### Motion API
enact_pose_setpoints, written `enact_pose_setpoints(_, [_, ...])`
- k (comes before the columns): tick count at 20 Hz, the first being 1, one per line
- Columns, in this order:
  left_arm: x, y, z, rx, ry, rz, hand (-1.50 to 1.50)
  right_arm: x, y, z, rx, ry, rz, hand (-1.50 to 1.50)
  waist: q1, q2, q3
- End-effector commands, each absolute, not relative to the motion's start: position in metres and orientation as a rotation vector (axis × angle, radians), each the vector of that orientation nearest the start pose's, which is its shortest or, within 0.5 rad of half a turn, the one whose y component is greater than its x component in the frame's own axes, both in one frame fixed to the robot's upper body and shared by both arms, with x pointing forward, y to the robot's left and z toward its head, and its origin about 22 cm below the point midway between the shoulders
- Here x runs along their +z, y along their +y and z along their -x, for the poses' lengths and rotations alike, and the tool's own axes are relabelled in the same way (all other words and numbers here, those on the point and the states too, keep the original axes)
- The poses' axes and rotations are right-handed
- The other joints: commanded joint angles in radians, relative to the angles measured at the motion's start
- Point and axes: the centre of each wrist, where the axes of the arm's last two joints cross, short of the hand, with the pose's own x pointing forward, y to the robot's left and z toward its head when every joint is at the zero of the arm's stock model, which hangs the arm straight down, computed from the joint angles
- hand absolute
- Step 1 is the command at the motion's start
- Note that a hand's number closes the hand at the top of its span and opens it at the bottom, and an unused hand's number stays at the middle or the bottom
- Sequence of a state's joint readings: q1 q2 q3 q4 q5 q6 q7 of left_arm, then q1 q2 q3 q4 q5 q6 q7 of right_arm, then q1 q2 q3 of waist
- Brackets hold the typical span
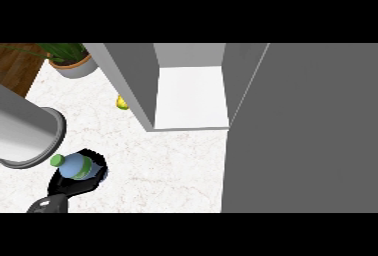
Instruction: Pick up the bottled water, place it into the cabinet and close the cabinet
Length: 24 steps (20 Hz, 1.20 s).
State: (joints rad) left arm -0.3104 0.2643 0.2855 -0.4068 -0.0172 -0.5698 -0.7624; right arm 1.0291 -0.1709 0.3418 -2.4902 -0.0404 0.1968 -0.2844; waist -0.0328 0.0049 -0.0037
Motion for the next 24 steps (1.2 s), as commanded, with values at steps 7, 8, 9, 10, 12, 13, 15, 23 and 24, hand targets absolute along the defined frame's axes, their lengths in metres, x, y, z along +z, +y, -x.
enact_pose_setpoints(7, [-0.165, 0.270, -0.238, 0.281, -1.661, 0.271, 1.50, 0.119, -0.228, -0.027, 0.074, -1.836, -0.159, -1.50, 0.019, -0.007, 0.002])
enact_pose_setpoints(8, [-0.175, 0.261, -0.224, 0.320, -1.651, 0.216, 1.50, 0.118, -0.230, -0.026, 0.079, -1.816, -0.155, -1.50, 0.017, -0.005, 0.002])
enact_pose_setpoints(9, [-0.173, 0.247, -0.232, 0.313, -1.646, 0.257, 1.50, 0.112, -0.230, -0.025, 0.063, -1.810, -0.176, -1.50, 0.014, -0.006, 0.002])
enact_pose_setpoints(10, [-0.169, 0.244, -0.237, 0.287, -1.705, 0.236, 1.50, 0.122, -0.229, -0.028, 0.074, -1.821, -0.146, -1.50, 0.020, -0.005, 0.002])
enact_pose_setpoints(12, [-0.168, 0.251, -0.234, 0.277, -1.701, 0.286, 1.50, 0.120, -0.233, -0.032, 0.082, -1.828, -0.150, -1.50, 0.027, -0.006, 0.003])
enact_pose_setpoints(13, [-0.161, 0.234, -0.248, 0.288, -1.687, 0.294, 1.50, 0.119, -0.225, -0.021, 0.062, -1.816, -0.168, -1.50, 0.016, -0.013, 0.004])
enact_pose_setpoints(15, [-0.172, 0.230, -0.231, 0.281, -1.694, 0.295, 1.50, 0.127, -0.228, -0.026, 0.070, -1.824, -0.168, -1.50, 0.020, -0.008, 0.003])
enact_pose_setpoints(23, [-0.131, 0.198, -0.273, 0.230, -1.654, 0.399, 1.50, 0.121, -0.231, -0.028, 0.059, -1.811, -0.185, -1.50, 0.029, -0.015, 0.005])
enact_pose_setpoints(24, [-0.117, 0.186, -0.295, 0.237, -1.650, 0.395, 1.50, 0.127, -0.222, -0.032, 0.065, -1.817, -0.186, -1.50, 0.020, -0.009, 0.003])
